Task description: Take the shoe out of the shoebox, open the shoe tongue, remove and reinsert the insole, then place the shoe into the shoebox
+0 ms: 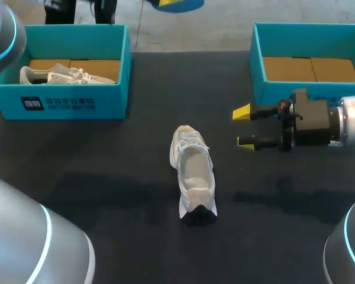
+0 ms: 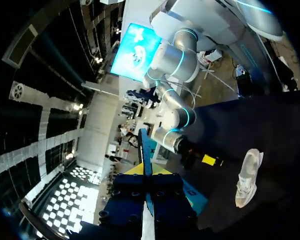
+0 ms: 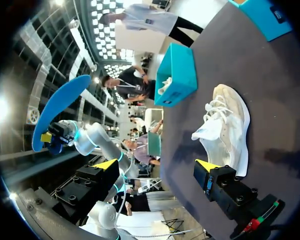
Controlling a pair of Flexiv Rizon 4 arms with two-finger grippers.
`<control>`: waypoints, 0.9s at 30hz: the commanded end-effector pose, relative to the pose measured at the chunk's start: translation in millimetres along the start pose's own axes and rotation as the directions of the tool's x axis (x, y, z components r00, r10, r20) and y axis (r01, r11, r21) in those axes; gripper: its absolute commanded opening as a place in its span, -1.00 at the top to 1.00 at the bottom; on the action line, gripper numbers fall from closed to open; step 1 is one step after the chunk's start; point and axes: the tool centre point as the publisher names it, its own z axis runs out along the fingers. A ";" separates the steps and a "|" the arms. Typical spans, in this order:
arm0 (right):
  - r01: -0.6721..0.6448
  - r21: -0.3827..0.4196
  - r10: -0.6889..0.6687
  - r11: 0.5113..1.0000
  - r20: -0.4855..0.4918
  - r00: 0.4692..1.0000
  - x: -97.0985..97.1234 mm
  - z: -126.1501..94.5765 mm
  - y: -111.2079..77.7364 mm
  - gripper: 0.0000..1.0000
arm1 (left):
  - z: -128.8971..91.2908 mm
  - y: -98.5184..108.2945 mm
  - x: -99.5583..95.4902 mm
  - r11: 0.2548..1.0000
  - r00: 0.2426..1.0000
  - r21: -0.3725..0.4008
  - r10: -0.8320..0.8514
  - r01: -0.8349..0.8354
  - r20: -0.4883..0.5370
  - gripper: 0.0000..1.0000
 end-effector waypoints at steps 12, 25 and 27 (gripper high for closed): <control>0.000 -0.004 0.000 1.000 0.002 1.000 0.4 1.7 -1.0 -1.00 | -2.3 -25.0 89.1 0.951 0.947 0.033 0.301 -0.306 0.117 1.00; 0.000 -0.004 0.000 1.000 0.002 1.000 0.4 1.7 -1.0 -1.00 | -2.3 -25.0 89.1 0.951 0.947 0.033 0.301 -0.306 0.117 1.00; 0.000 -0.004 0.000 1.000 0.002 1.000 0.4 1.7 -1.0 -1.00 | -2.3 -25.0 89.1 0.951 0.947 0.033 0.301 -0.306 0.117 1.00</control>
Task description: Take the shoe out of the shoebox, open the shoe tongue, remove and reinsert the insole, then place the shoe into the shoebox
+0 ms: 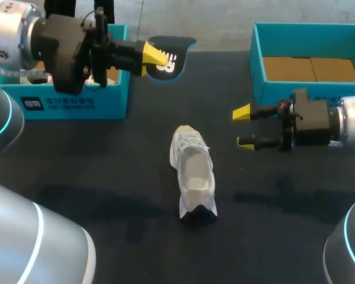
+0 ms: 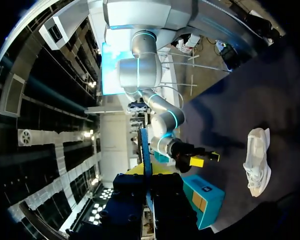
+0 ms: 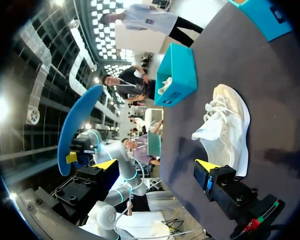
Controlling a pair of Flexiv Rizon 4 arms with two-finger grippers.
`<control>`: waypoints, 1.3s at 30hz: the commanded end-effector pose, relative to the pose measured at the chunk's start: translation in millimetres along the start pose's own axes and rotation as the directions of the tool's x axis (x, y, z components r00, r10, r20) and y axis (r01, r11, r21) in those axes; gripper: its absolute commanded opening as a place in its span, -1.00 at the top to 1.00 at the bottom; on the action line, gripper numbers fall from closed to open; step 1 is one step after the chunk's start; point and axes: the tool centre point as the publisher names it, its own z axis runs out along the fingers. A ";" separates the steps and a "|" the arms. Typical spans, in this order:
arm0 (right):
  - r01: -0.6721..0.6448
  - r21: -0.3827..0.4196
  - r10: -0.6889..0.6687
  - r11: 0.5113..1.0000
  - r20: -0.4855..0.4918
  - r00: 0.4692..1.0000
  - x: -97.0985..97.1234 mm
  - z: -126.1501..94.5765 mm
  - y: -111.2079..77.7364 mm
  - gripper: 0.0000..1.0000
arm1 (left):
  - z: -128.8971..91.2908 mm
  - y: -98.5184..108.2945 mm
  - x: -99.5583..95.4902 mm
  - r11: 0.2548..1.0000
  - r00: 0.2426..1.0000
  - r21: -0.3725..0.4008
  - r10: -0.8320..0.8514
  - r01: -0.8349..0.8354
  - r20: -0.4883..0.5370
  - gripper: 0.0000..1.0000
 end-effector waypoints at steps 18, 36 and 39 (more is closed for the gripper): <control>0.000 -0.003 0.000 1.000 0.002 1.000 0.3 1.5 -0.9 -1.00 | -5.8 -41.5 46.4 0.965 0.965 -0.018 0.262 -0.261 0.032 1.00; 0.000 -0.003 0.000 1.000 0.002 1.000 0.3 1.5 -0.9 -1.00 | -3.5 -33.7 110.5 0.938 0.940 0.061 0.340 -0.341 0.037 1.00; 0.000 -0.003 0.000 1.000 0.002 1.000 0.3 1.5 -0.9 -1.00 | -3.6 -29.0 121.1 0.924 0.925 0.051 0.378 -0.380 0.039 1.00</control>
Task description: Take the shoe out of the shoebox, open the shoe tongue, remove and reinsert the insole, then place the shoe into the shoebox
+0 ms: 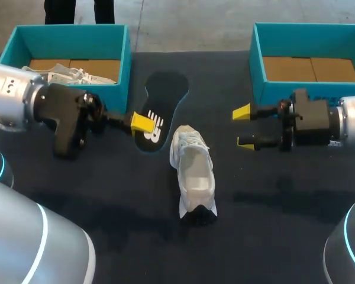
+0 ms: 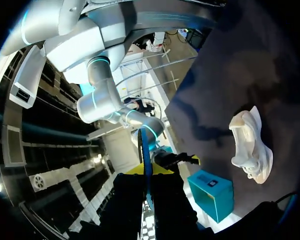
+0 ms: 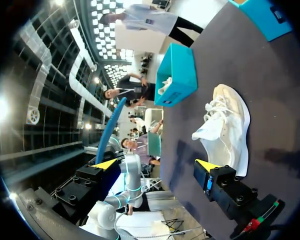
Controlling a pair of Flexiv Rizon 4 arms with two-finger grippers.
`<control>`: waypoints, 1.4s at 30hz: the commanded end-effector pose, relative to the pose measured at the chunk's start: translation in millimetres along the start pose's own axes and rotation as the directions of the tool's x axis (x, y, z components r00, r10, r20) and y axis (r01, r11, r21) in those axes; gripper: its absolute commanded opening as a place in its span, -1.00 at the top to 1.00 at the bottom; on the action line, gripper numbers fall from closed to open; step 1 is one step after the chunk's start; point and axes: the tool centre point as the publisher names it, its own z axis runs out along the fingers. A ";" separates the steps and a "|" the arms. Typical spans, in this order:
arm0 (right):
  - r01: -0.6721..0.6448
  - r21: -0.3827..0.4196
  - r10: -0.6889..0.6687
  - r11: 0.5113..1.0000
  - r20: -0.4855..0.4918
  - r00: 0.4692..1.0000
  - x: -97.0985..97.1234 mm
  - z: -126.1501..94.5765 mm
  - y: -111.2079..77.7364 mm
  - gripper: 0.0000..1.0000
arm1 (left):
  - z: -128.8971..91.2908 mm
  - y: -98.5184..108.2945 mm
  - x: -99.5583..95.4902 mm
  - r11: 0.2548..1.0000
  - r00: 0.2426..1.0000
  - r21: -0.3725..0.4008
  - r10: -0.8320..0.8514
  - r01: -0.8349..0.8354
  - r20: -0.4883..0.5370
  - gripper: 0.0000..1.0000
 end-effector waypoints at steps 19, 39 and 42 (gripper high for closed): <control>0.000 -0.003 0.000 1.000 0.002 1.000 0.3 1.4 -0.9 -1.00 | -1.0 16.3 64.1 0.994 0.992 -0.054 0.095 -0.099 -0.079 1.00; 0.000 -0.003 0.000 1.000 0.002 1.000 0.3 1.4 -0.9 -1.00 | 10.2 -3.1 78.0 0.976 0.977 -0.049 0.211 -0.212 -0.025 1.00; 0.000 -0.003 0.000 1.000 0.002 1.000 0.3 1.4 -0.9 -1.00 | 10.1 -6.6 83.5 0.968 0.970 -0.062 0.242 -0.242 -0.012 1.00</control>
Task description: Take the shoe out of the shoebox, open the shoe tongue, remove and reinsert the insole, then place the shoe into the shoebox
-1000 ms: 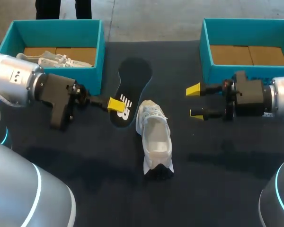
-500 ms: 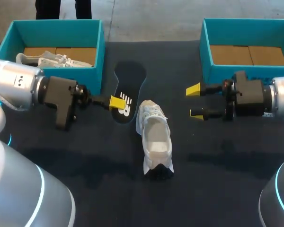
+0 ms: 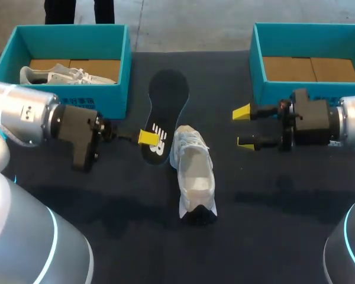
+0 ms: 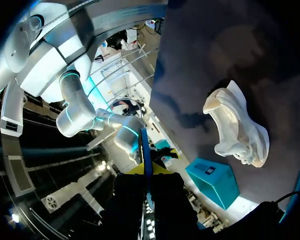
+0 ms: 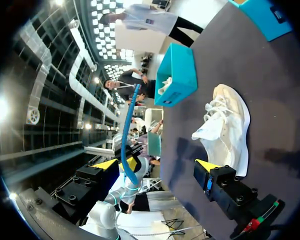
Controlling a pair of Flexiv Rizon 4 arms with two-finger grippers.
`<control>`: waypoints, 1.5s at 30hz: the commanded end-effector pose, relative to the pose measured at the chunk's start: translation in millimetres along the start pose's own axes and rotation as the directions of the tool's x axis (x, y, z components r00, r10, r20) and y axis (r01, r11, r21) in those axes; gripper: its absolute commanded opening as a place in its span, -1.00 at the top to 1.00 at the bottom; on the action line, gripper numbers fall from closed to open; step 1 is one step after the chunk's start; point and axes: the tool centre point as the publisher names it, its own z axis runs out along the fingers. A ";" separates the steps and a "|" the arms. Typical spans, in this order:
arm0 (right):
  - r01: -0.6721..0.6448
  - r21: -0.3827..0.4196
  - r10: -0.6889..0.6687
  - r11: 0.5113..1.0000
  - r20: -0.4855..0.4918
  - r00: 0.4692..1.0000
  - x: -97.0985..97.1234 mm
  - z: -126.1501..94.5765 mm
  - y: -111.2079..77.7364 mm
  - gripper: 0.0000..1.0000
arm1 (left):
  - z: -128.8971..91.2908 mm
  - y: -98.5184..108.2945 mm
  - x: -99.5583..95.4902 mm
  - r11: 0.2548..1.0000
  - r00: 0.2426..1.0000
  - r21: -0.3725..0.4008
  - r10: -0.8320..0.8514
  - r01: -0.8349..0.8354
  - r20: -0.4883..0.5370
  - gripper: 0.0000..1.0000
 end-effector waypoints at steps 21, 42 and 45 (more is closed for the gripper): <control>0.000 -0.003 0.000 1.000 0.002 1.000 0.3 1.4 -0.9 -1.00 | 0.7 -8.0 13.0 0.988 0.988 0.017 0.155 -0.155 0.000 1.00; 0.019 -0.013 -0.019 1.000 -0.012 1.000 8.2 3.4 17.0 -1.00 | 0.7 -8.0 13.0 0.988 0.988 0.017 0.155 -0.155 0.000 1.00; 0.038 -0.028 -0.038 0.999 0.007 0.999 11.0 0.5 25.1 -1.00 | 0.7 -8.0 13.0 0.988 0.988 0.017 0.155 -0.155 0.000 1.00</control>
